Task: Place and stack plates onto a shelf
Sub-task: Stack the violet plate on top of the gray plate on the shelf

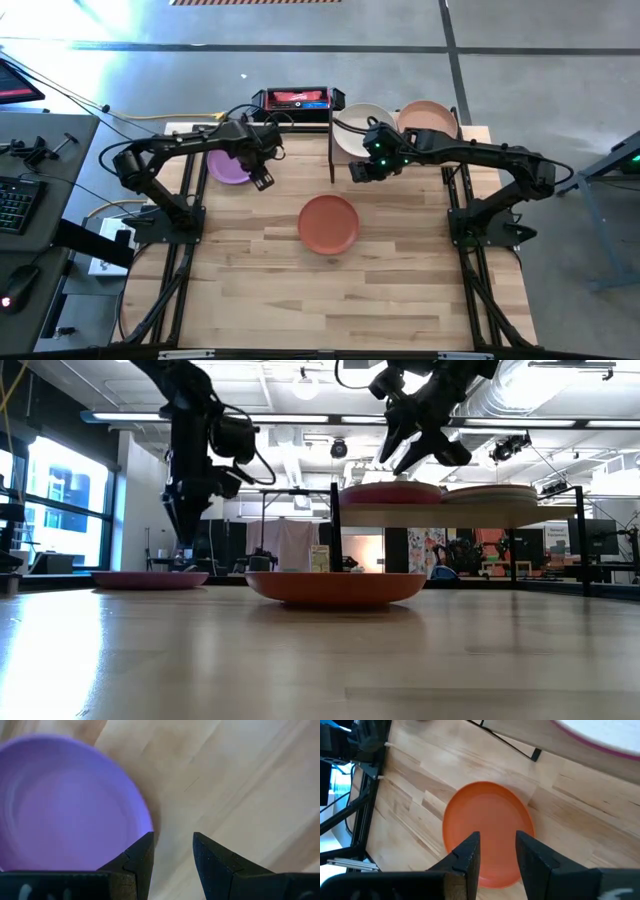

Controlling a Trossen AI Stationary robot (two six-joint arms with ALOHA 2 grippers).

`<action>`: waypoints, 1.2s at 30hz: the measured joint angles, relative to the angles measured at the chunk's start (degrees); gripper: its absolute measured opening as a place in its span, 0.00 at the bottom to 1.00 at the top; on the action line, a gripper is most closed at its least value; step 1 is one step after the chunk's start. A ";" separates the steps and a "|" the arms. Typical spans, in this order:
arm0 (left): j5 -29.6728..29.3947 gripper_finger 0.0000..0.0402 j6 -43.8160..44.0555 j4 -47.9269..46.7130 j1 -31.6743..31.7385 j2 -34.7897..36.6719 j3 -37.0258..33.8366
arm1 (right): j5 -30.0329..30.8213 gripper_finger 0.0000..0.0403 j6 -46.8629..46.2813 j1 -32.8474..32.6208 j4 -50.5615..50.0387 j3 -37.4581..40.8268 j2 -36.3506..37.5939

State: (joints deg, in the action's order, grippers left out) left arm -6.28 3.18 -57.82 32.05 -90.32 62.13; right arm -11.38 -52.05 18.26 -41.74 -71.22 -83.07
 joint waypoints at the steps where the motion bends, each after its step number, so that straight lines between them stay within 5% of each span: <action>1: -0.30 0.31 0.80 0.35 0.02 0.00 -0.76 | 0.00 0.26 0.00 0.00 0.00 0.00 0.00; 13: -2.39 0.31 2.91 8.76 0.04 0.00 -9.29 | 0.06 0.26 0.00 0.00 0.00 0.00 0.02; 21: -10.74 0.31 4.22 11.50 0.04 -0.02 -13.04 | 0.17 0.26 0.00 0.00 0.00 0.00 0.02; 36: -9.32 0.31 3.22 13.23 0.04 -2.37 -14.65 | 0.72 0.26 0.00 0.00 0.00 0.00 0.02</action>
State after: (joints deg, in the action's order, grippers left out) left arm -15.59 6.40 -44.58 32.10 -92.70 47.48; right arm -10.66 -52.05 18.26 -41.74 -71.22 -83.05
